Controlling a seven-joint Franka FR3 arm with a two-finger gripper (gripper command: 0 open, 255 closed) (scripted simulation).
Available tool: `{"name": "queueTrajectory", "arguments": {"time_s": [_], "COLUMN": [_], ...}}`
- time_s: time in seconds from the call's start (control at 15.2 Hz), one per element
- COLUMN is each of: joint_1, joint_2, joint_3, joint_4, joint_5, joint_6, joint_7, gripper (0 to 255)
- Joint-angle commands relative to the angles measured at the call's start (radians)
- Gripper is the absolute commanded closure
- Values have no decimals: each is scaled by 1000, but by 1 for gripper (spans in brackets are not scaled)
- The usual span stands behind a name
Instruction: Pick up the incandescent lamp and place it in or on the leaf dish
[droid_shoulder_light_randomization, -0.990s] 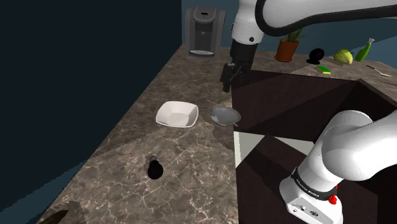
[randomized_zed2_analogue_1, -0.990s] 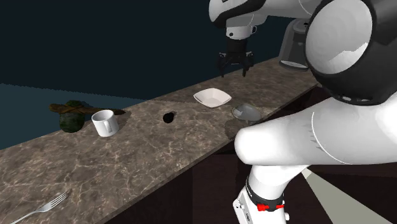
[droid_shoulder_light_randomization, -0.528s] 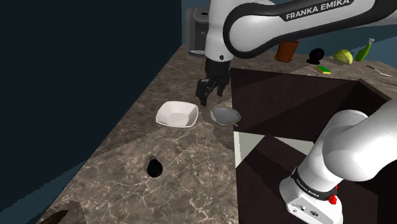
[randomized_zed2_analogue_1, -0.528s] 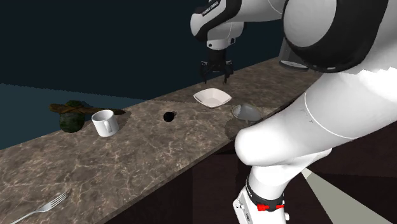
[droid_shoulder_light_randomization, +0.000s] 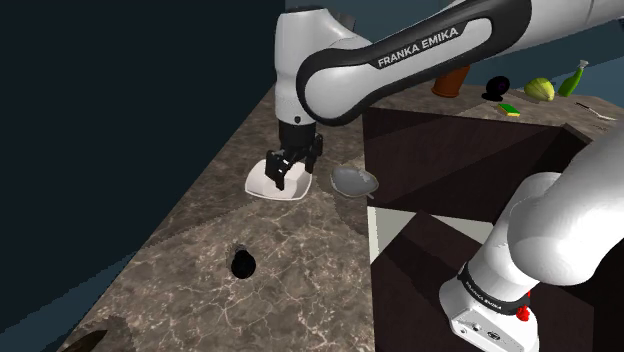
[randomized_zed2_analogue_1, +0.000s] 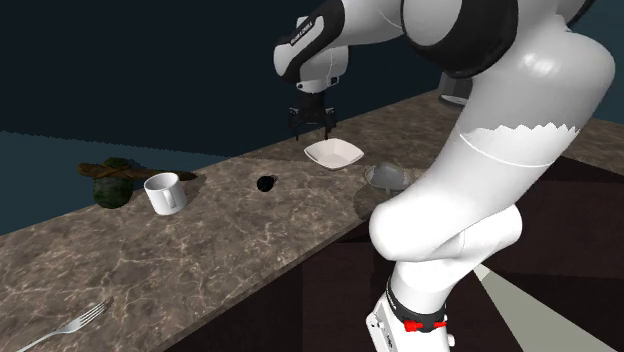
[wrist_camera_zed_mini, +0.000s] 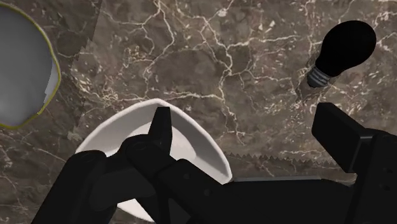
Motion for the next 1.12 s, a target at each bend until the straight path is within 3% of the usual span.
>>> {"name": "queueTrajectory", "arguments": {"time_s": [0.0, 0.73, 1.06], "joint_1": [7, 100, 113], "joint_2": [69, 493, 540], "joint_3": [23, 73, 64], "joint_4": [31, 346, 345], "joint_5": [-14, -170, -191], "joint_6": [33, 100, 144], "joint_7": [41, 269, 286], "gripper": [0, 0, 0]}}
